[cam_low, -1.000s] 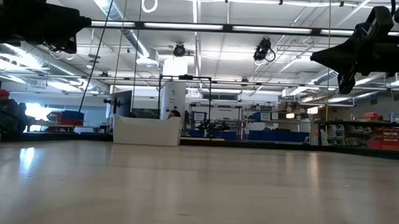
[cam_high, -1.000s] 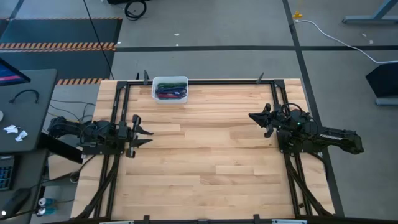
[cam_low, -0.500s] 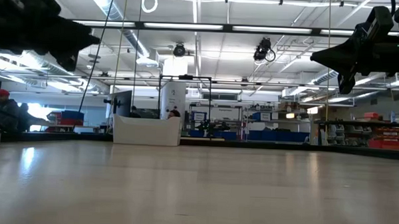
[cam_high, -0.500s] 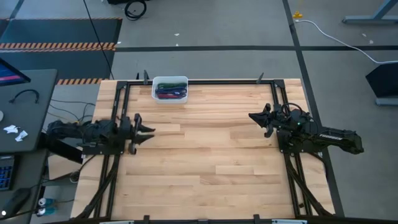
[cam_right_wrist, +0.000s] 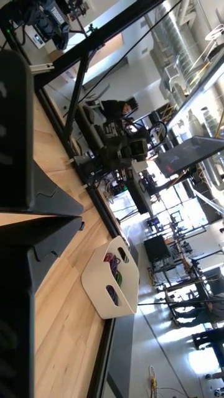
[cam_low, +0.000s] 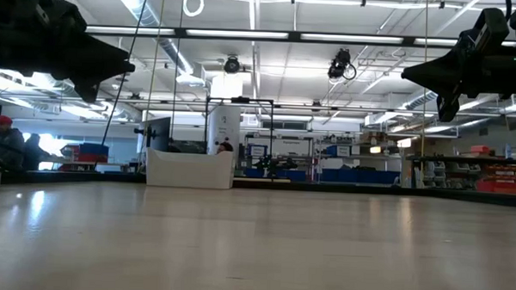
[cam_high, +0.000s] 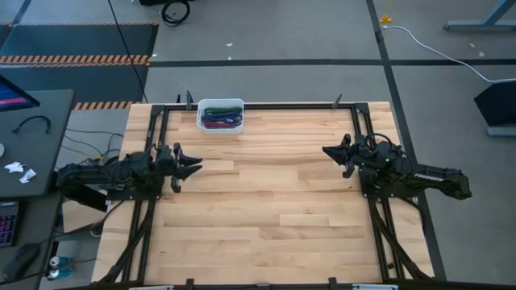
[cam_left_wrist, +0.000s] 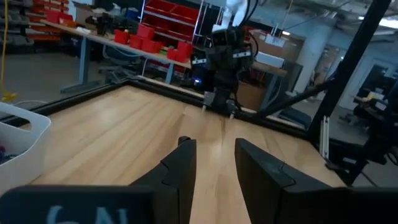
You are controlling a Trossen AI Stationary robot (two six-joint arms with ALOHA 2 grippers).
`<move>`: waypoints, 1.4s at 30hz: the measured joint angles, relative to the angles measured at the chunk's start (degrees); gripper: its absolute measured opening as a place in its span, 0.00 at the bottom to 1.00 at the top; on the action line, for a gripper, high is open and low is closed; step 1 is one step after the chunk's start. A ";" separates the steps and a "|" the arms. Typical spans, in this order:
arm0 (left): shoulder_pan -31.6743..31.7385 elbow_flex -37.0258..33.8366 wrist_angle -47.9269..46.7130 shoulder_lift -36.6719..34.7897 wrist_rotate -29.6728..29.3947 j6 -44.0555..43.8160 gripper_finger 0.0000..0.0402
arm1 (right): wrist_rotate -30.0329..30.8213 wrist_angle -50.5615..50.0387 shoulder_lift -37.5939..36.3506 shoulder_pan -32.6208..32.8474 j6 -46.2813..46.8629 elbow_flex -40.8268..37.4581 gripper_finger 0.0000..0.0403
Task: Pick and place USB-C Cables
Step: Return to Home Position
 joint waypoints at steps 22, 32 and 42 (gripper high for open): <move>-0.31 -0.02 2.67 0.38 0.16 -0.12 0.29 | 0.00 0.00 0.00 -0.01 0.00 -0.02 0.05; -0.31 -0.02 2.76 0.40 0.20 -0.14 0.29 | -1.93 -1.29 -0.94 15.32 -23.78 0.00 0.05; -0.31 -0.02 2.87 0.40 0.20 -0.14 0.29 | 2.05 -5.55 -0.98 17.73 -25.09 0.00 0.05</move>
